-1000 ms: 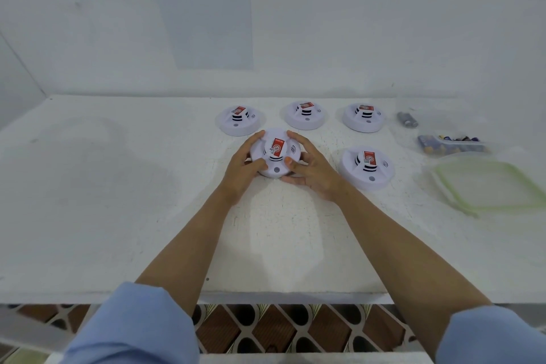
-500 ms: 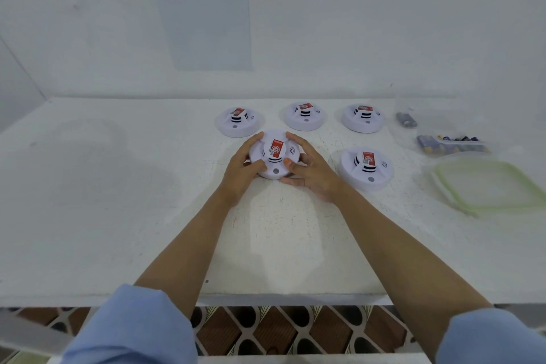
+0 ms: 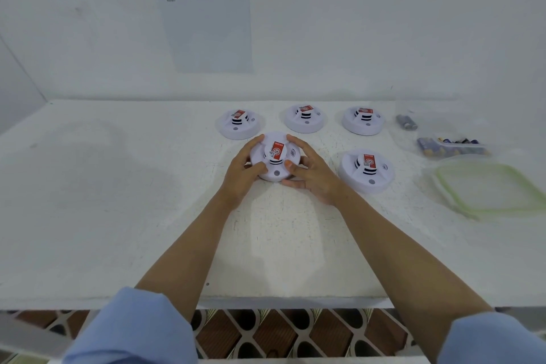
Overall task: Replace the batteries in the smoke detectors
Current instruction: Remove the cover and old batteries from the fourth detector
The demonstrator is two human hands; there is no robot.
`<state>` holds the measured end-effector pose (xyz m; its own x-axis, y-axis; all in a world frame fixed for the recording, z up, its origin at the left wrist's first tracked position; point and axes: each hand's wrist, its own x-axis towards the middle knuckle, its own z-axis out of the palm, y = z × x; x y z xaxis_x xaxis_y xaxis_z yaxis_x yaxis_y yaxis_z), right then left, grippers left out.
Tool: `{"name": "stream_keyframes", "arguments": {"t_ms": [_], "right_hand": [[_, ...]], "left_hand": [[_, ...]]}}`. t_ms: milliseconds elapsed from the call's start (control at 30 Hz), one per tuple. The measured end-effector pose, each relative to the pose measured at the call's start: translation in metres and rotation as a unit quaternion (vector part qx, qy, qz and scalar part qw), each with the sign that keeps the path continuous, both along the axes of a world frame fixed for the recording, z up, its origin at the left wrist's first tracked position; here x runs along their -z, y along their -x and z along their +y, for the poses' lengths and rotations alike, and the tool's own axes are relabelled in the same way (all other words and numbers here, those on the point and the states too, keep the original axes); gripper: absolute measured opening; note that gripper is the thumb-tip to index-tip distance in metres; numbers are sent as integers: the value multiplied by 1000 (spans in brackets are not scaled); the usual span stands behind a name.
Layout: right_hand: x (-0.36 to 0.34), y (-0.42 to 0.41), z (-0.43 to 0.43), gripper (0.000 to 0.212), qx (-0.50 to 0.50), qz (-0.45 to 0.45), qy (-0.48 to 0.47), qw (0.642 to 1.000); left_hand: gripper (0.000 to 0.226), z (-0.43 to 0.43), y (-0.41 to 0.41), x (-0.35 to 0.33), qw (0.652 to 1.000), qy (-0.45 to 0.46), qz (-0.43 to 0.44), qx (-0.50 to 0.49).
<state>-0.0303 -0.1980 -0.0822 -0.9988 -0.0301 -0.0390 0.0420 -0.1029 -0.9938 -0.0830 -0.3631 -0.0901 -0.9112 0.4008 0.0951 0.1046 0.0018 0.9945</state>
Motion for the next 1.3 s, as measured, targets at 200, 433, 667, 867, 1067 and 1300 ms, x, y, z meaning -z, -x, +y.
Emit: {"name": "stream_keyframes", "arguments": {"t_ms": [200, 433, 667, 867, 1067, 1300], "right_hand": [[0, 1, -1, 48, 4, -2, -10, 1000], [-1, 2, -1, 47, 1, -11, -3, 1000], [-4, 3, -2, 43, 9, -12, -16, 1000], [-1, 3, -7, 43, 32, 17, -46, 998], [1, 4, -10, 44, 57, 58, -121, 989], [4, 6, -15, 50, 57, 65, -169, 982]], "left_hand": [[57, 1, 1, 1, 1000, 12, 0, -7], [57, 0, 0, 1, 1000, 6, -1, -9], [54, 1, -4, -1, 1000, 3, 12, -21], [55, 1, -6, -1, 999, 14, 35, -24], [54, 3, -5, 4, 995, 48, 74, -51], [53, 5, -2, 9, 988, 92, 95, -74]]}}
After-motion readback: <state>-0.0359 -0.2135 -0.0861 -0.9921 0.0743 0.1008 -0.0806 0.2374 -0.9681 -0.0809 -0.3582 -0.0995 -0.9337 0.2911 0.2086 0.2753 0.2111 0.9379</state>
